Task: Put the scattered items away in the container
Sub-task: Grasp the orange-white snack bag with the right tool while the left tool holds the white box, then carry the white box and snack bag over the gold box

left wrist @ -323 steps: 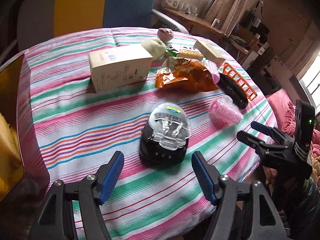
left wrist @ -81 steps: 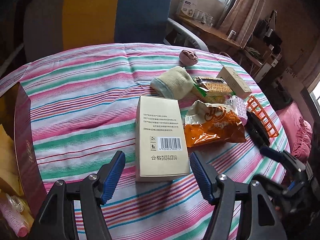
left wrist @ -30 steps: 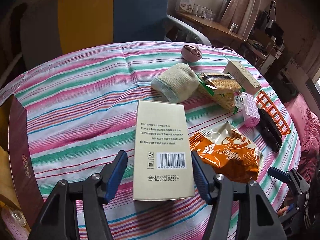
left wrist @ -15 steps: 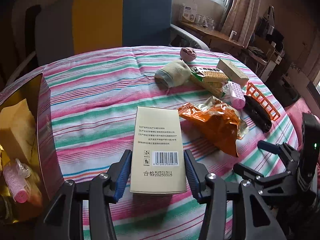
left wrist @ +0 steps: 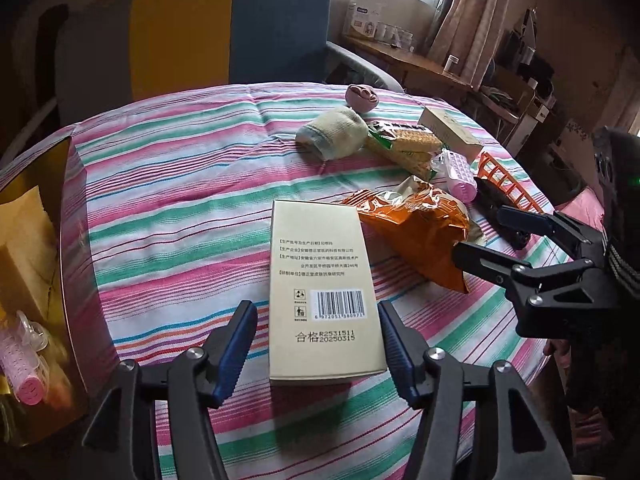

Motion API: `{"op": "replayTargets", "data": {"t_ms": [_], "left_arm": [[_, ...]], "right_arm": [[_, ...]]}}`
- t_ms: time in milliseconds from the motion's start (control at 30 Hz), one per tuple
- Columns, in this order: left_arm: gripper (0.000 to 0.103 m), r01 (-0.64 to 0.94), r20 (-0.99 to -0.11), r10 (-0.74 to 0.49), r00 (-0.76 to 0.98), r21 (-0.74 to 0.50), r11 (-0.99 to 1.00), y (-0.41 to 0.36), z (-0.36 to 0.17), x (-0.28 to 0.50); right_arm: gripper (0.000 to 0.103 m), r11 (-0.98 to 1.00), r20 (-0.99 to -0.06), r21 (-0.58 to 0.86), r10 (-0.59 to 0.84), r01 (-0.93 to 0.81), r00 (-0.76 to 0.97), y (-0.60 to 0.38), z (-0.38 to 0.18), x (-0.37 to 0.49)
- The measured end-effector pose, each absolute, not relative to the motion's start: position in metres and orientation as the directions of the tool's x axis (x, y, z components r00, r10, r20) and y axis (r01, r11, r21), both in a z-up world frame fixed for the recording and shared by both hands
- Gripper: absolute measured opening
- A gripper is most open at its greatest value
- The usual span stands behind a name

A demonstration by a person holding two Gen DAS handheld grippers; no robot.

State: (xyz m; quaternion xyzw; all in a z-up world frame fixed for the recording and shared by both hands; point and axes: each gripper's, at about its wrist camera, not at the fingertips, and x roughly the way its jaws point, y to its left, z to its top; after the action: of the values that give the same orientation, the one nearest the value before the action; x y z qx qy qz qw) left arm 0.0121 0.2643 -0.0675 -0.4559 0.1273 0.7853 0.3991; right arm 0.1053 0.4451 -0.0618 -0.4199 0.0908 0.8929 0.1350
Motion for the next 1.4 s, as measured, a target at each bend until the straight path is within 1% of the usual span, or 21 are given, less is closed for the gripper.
{"op": "replayTargets", "data": {"t_ms": [133,300,333,400,433,467,667,933,1100,1400], "left_arm": [[0.062,-0.745,-0.823,0.509,-0.25,-0.172,-0.644,0.272,-0.072,0.007],[0.062,-0.731,-0.835,0.5,-0.231,-0.19,-0.655,0.277,-0.083,0.0],[0.058,-0.726,-0.835,0.501,-0.228,-0.197,-0.659,0.276,-0.085,-0.001],[0.055,-0.717,-0.831,0.507,-0.229,-0.208,-0.666,0.274,-0.086,-0.002],[0.054,-0.712,-0.825,0.515,-0.231,-0.217,-0.668,0.272,-0.085,-0.003],[0.054,-0.707,-0.819,0.523,-0.234,-0.226,-0.67,0.27,-0.084,-0.003],[0.053,-0.707,-0.795,0.546,-0.266,-0.224,-0.671,0.262,-0.071,0.006],[0.053,-0.699,-0.796,0.536,-0.282,-0.212,-0.683,0.253,-0.066,0.032],[0.053,-0.694,-0.785,0.539,-0.304,-0.206,-0.69,0.238,-0.057,0.041],[0.053,-0.636,-0.721,0.559,-0.409,-0.213,-0.741,0.189,-0.022,0.041]], "right_arm": [[0.099,-0.963,-0.795,0.012,0.153,-0.268,-0.587,0.448,-0.07,0.08],[0.097,-0.966,-0.814,0.033,0.122,-0.255,-0.568,0.453,-0.082,0.067],[0.094,-0.967,-0.813,0.037,0.117,-0.252,-0.57,0.453,-0.082,0.067],[0.084,-0.968,-0.81,0.054,0.1,-0.244,-0.577,0.451,-0.083,0.066],[0.074,-0.969,-0.809,0.063,0.09,-0.238,-0.581,0.45,-0.083,0.066],[0.072,-0.969,-0.807,0.06,0.095,-0.24,-0.583,0.448,-0.082,0.066],[0.07,-0.96,-0.798,0.064,0.115,-0.273,-0.592,0.441,-0.08,0.079],[0.07,-0.929,-0.788,0.136,0.109,-0.344,-0.605,0.436,-0.079,0.113],[0.069,-0.926,-0.786,0.139,0.112,-0.35,-0.609,0.423,-0.075,0.123],[0.069,-0.946,-0.735,0.141,0.098,-0.293,-0.671,0.391,-0.043,0.122]]}}
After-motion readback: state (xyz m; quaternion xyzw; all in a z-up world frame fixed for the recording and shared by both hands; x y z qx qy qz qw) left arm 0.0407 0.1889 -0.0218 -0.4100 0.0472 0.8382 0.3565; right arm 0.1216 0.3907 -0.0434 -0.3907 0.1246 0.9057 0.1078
